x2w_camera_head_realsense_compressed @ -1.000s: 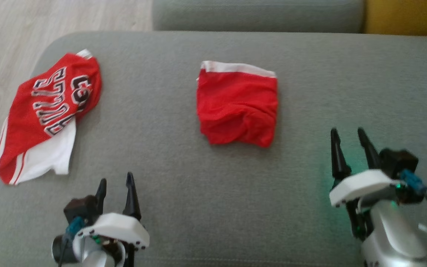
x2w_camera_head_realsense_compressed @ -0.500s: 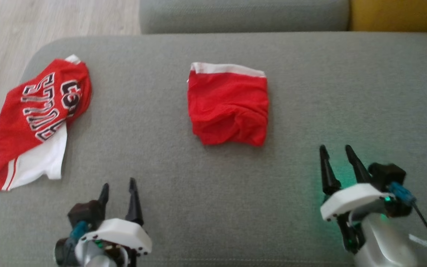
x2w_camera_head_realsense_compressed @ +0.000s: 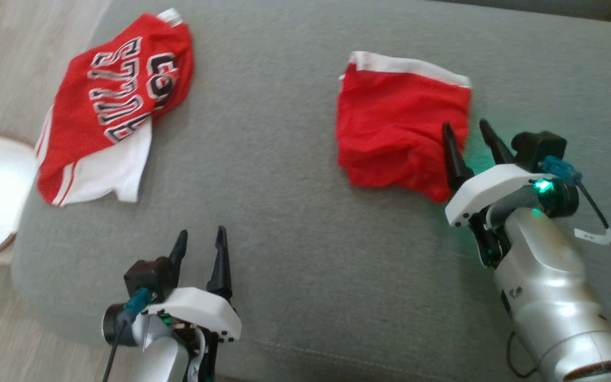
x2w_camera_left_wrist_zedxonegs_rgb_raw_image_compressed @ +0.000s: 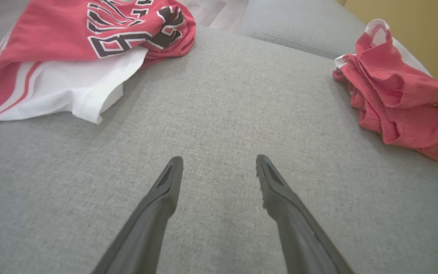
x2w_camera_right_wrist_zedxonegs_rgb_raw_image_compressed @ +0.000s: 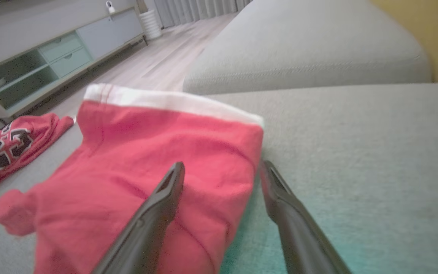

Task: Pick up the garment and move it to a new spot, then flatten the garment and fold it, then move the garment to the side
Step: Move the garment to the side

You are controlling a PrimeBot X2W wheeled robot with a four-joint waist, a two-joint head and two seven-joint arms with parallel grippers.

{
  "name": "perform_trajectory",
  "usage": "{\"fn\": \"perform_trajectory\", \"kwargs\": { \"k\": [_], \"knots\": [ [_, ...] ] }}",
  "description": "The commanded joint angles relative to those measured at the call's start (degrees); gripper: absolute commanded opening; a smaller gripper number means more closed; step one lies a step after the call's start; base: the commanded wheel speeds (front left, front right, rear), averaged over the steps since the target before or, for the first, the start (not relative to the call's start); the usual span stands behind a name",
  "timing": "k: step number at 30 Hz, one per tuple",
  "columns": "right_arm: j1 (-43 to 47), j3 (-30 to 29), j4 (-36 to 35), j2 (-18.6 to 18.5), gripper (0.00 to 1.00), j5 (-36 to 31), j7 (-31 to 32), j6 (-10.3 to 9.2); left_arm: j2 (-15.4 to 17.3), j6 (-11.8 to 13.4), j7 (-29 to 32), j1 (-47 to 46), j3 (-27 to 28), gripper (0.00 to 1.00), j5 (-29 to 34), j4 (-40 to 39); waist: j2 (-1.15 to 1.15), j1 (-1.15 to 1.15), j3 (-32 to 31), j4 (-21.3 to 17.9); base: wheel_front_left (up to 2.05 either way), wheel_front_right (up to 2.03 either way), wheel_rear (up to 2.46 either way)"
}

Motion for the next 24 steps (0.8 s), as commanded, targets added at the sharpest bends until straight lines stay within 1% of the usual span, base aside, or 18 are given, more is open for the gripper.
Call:
{"fn": "perform_trajectory", "kwargs": {
  "k": [1,5,6,7,8,11,15,20,24],
  "knots": [
    [-1.8,0.5,1.6,0.4,1.0,-0.3,0.0,0.37,0.7,0.1,-0.3,-1.9,1.6,1.0,-0.6,-1.5,0.0,0.0,1.5,2.1,0.0,0.0,0.0],
    [-3.4,-1.9,9.0,0.4,0.99,-1.7,0.3,0.37,0.7,0.2,-0.3,-1.7,1.4,1.0,-0.9,-1.9,0.0,0.0,1.7,2.7,0.0,0.0,0.0],
    [-3.5,-1.9,9.8,0.4,0.88,-1.4,0.2,0.37,0.7,0.1,-0.3,-1.7,1.3,1.0,-1.0,-2.0,0.0,0.0,1.6,2.8,0.0,0.0,0.0],
    [-3.5,-1.7,10.3,0.4,0.34,-0.7,0.1,0.37,0.7,0.1,-0.3,-1.8,1.1,1.0,-1.1,-2.1,0.0,0.0,1.5,2.8,0.0,0.0,0.0],
    [-3.5,-1.2,10.5,0.4,0.0,-0.2,0.0,0.37,0.7,0.1,-0.3,-1.8,1.1,1.0,-1.1,-2.2,0.0,0.0,1.4,2.6,0.0,0.0,0.0],
    [-3.4,0.1,9.8,0.4,0.0,1.2,-0.4,0.37,0.7,0.0,-0.3,-1.8,0.9,1.0,-1.2,-2.3,0.0,0.0,0.8,2.0,0.0,0.0,0.0],
    [-3.3,1.8,7.3,0.4,0.0,2.6,-0.9,0.37,0.7,-0.1,-0.3,-1.5,1.2,1.0,-1.0,-2.2,0.0,0.0,-0.8,-0.3,0.0,0.0,0.0],
    [-1.1,2.2,2.8,0.4,0.0,2.2,-0.9,0.37,0.7,-0.7,-0.3,-1.1,1.6,1.0,-0.1,-2.1,0.0,0.0,-3.4,-6.0,0.0,0.0,0.0],
    [1.4,2.7,1.1,0.4,0.0,0.9,-0.9,0.37,0.7,-0.9,-0.3,-1.5,2.1,1.0,0.2,-2.2,0.0,0.0,-4.7,-12.7,0.0,0.0,0.0]
  ]
}}
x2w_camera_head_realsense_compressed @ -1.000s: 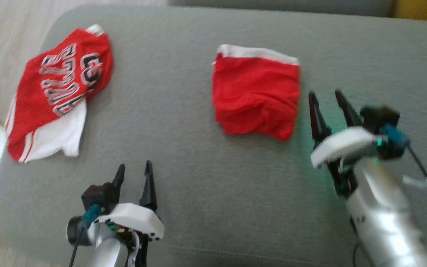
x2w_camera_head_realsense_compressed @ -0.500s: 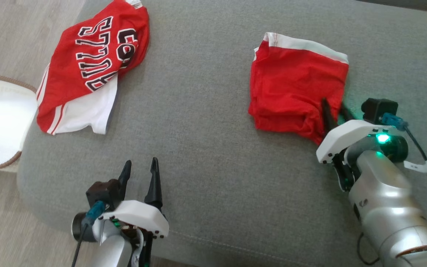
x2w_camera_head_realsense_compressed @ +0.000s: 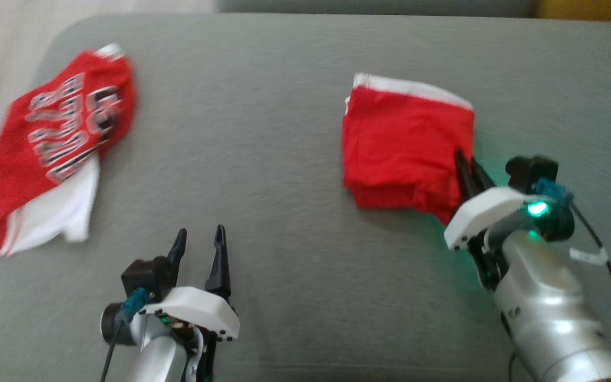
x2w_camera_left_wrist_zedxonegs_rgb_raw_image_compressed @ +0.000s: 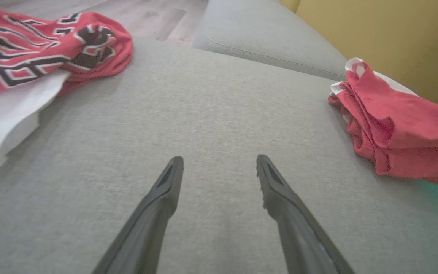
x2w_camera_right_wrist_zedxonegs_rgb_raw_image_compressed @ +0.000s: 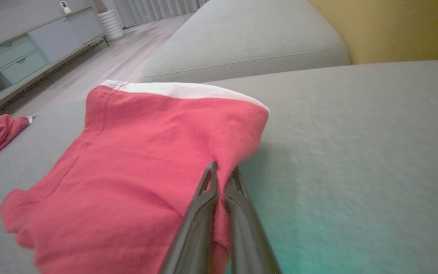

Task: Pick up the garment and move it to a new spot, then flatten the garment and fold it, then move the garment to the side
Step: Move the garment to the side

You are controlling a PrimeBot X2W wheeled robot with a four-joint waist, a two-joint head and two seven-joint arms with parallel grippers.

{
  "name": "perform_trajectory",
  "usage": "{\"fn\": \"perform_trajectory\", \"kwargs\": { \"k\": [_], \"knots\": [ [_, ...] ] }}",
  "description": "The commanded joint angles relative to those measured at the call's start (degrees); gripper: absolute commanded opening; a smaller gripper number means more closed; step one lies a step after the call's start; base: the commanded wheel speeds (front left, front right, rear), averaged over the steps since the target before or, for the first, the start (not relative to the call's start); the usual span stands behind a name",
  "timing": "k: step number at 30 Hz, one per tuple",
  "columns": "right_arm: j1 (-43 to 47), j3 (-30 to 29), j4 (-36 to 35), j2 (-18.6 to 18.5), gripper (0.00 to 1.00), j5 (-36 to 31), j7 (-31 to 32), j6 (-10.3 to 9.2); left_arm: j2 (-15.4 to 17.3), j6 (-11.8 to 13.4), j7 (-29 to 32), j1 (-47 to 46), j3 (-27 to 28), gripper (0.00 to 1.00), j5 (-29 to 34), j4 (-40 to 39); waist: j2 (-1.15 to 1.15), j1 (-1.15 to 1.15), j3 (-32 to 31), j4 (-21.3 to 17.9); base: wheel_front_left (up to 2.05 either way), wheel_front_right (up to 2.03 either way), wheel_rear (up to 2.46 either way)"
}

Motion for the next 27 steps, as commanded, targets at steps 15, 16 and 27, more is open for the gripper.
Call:
{"fn": "perform_trajectory", "kwargs": {
  "k": [15,16,27],
  "knots": [
    [3.4,13.5,-8.8,0.7,0.0,8.3,-0.8,0.37,0.6,-1.8,-0.3,-7.2,2.4,1.0,3.5,-1.0,0.0,0.0,2.1,-32.4,0.0,0.0,0.0],
    [3.5,14.0,-9.0,0.7,0.0,8.8,-0.8,0.37,0.6,-1.9,-0.3,-7.4,2.4,1.0,3.7,-0.9,0.0,0.0,2.5,-33.2,0.0,0.0,0.0],
    [-3.0,12.8,-5.8,-1.0,0.0,2.8,-0.8,0.37,0.6,-3.1,-0.3,-9.1,1.0,1.0,5.4,0.6,0.0,0.0,6.7,-30.2,0.0,0.0,0.0]
  ]
}}
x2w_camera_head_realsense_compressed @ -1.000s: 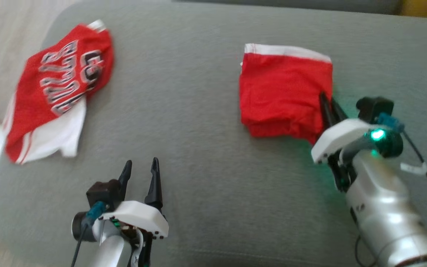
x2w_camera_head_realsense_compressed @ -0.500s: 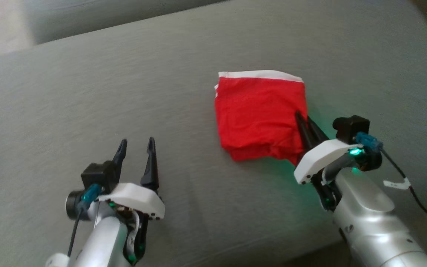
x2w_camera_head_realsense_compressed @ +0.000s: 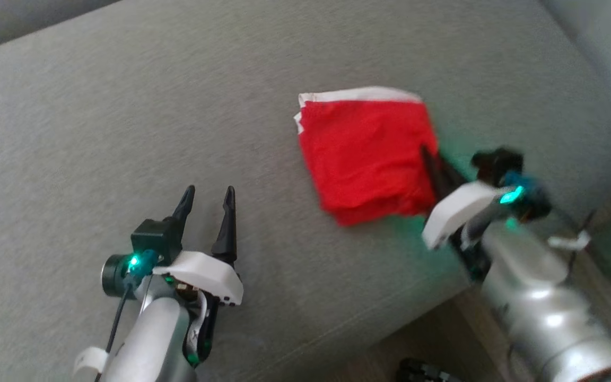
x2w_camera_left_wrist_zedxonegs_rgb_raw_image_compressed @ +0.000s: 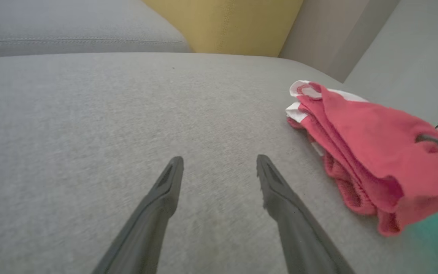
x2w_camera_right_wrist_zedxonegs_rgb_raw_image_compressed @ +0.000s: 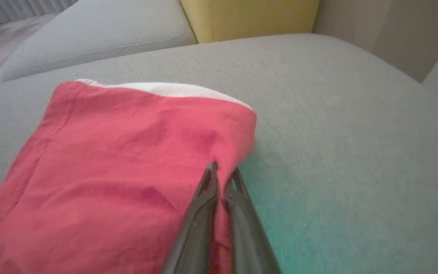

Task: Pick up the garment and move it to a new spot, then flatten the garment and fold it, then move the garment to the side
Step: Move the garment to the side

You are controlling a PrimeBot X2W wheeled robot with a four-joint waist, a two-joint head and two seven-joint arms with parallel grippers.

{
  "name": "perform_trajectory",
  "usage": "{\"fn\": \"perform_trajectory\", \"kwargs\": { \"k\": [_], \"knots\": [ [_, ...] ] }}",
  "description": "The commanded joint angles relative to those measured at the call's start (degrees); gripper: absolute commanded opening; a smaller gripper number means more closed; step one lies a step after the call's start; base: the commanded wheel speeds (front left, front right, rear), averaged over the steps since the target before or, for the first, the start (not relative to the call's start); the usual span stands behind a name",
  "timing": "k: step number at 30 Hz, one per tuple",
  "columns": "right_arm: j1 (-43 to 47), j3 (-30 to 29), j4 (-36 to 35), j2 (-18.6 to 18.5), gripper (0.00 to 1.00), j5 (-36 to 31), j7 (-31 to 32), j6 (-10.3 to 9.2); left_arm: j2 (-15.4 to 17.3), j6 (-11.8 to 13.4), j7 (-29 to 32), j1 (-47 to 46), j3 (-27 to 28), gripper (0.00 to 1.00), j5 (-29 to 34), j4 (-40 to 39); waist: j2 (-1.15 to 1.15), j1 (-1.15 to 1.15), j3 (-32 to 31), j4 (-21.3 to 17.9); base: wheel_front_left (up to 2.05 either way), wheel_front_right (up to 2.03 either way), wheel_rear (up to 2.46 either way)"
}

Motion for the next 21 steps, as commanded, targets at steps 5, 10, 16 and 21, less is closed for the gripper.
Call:
{"fn": "perform_trajectory", "kwargs": {
  "k": [5,10,16,21],
  "knots": [
    [-8.6,-2.8,2.6,-4.6,0.0,-6.1,-0.8,0.37,0.5,-0.2,-0.3,-1.8,1.5,1.0,0.9,-1.6,0.0,0.0,2.7,6.9,0.0,0.0,0.0],
    [-14.2,-8.8,8.9,-12.3,0.0,-10.7,-0.8,0.37,0.5,-0.3,-0.3,-1.6,2.3,1.0,1.5,-1.8,0.0,0.0,4.6,11.9,0.0,0.0,0.0],
    [-17.7,-16.8,12.0,-18.1,0.0,-14.0,-0.8,0.37,0.5,-0.2,-0.3,-1.1,3.7,1.0,1.7,-2.4,0.0,0.0,5.7,14.8,0.0,0.0,0.0],
    [-17.4,-19.6,10.2,-17.7,0.0,-16.7,-0.8,0.37,0.5,-0.3,-0.3,-0.7,4.2,1.0,1.8,-2.7,0.0,0.0,5.6,15.1,0.0,0.0,0.0]
  ]
}}
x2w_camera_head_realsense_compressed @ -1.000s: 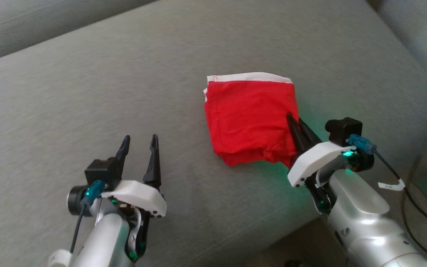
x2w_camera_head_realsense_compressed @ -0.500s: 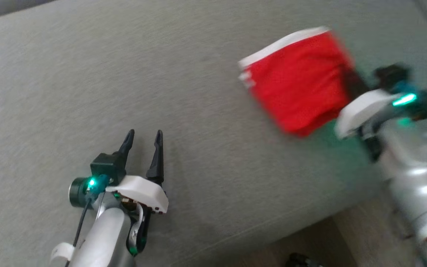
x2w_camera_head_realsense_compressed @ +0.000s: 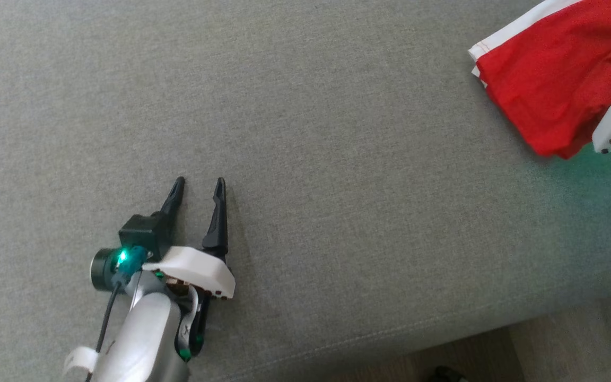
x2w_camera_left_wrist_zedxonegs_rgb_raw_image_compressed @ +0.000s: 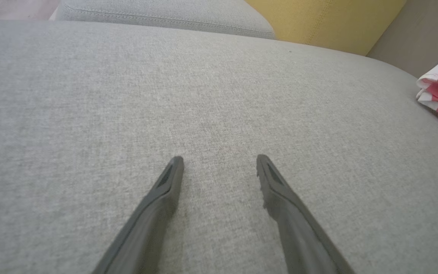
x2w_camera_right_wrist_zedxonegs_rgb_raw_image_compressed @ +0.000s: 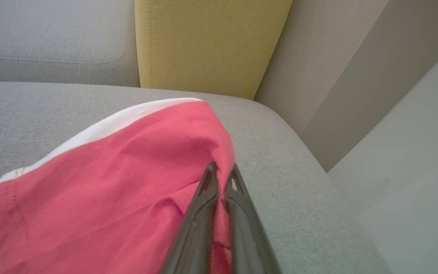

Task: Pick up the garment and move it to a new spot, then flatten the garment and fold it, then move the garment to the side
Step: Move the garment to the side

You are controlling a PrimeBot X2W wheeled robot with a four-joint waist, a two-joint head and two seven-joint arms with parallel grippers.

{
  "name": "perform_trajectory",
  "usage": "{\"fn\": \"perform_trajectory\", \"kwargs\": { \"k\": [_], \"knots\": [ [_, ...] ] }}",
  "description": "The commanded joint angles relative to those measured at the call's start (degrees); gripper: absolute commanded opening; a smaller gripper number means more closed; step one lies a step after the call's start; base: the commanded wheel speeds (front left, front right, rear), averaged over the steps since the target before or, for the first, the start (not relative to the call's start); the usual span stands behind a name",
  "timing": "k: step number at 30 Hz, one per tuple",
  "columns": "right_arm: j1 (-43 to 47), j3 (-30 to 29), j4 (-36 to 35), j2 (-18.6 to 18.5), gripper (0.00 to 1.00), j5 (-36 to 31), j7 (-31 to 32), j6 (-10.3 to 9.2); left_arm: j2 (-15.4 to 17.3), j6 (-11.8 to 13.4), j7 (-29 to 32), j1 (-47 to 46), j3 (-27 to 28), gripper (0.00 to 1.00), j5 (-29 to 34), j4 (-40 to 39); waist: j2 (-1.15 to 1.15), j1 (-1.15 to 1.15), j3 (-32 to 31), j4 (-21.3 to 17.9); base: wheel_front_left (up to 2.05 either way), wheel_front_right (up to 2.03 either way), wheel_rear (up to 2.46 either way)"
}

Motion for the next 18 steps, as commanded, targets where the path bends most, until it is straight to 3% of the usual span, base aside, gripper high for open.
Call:
{"fn": "perform_trajectory", "kwargs": {
  "k": [1,11,12,13,14,18],
  "knots": [
    [0.3,-0.7,-2.4,-0.7,0.0,-1.3,-0.7,0.37,0.5,0.1,-0.3,-0.8,2.0,1.0,0.2,-1.2,0.0,-0.01,-0.2,-0.1,0.0,0.0,0.0],
    [3.0,-8.5,-5.0,0.6,0.0,-8.0,-0.7,0.37,0.5,0.4,-0.3,-0.5,1.9,1.0,-0.3,-1.1,0.0,-0.01,-1.6,0.1,0.0,0.0,0.0],
    [3.0,-9.3,-4.7,0.8,0.23,-8.7,-0.7,0.37,0.5,0.4,-0.3,-0.4,2.0,1.0,-0.3,-0.9,0.0,-0.01,-1.7,0.1,0.0,0.0,0.0],
    [3.0,-10.1,-4.8,1.1,0.8,-9.0,-0.7,0.37,0.5,0.4,-0.3,-0.3,2.1,1.0,-0.3,-0.8,0.0,-0.01,-1.7,0.2,0.0,0.0,0.0],
    [3.0,-10.7,-5.2,1.2,1.0,-9.7,-0.7,0.37,0.5,0.4,-0.3,-0.3,2.1,1.0,-0.3,-0.8,0.0,-0.01,-1.7,0.3,0.0,0.0,0.0],
    [3.6,-11.9,-9.0,2.3,1.0,-12.7,-0.7,0.37,0.5,0.5,-0.3,-0.3,2.6,1.0,-0.4,-0.7,0.0,-0.01,-2.1,0.7,0.0,0.0,0.0]
  ]
}}
